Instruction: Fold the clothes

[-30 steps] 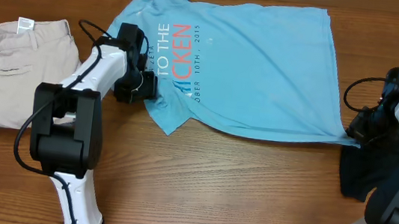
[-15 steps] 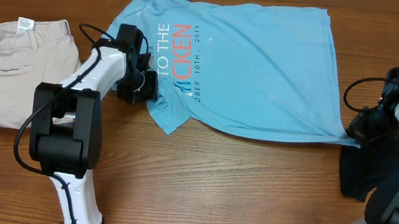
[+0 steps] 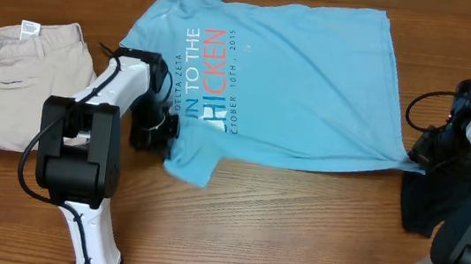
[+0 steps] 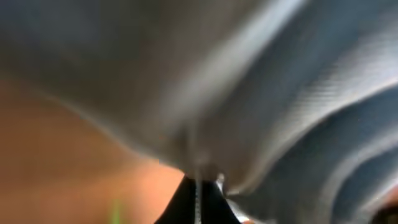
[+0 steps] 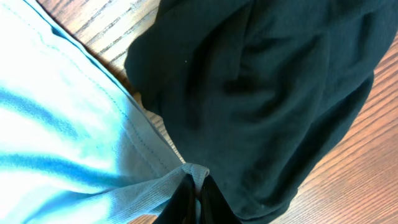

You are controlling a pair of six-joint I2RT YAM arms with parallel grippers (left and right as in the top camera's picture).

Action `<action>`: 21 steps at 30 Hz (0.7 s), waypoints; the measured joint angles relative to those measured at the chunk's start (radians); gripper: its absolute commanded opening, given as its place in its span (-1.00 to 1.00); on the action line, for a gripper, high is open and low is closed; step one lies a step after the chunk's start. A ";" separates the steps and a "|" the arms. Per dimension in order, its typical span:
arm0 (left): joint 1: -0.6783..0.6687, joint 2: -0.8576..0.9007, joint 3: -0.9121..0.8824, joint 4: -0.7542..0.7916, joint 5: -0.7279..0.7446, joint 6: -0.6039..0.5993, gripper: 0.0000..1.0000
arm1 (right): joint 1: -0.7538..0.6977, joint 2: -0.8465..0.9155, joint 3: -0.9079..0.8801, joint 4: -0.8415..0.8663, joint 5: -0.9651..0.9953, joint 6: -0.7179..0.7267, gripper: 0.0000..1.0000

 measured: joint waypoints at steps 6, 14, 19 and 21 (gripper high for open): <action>-0.001 0.000 0.000 -0.237 -0.011 0.034 -0.91 | 0.000 0.000 0.000 0.000 0.000 0.000 -0.90; -0.016 0.000 -0.045 -0.267 -0.101 0.034 -0.49 | 0.000 0.000 0.000 -0.001 0.000 0.000 -0.90; -0.018 -0.002 -0.057 -0.246 -0.147 0.019 -0.30 | 0.000 0.000 0.000 0.000 0.000 0.000 -0.90; -0.018 -0.013 -0.058 -0.217 -0.155 0.018 -0.18 | 0.000 0.000 0.000 0.000 0.000 0.000 -0.90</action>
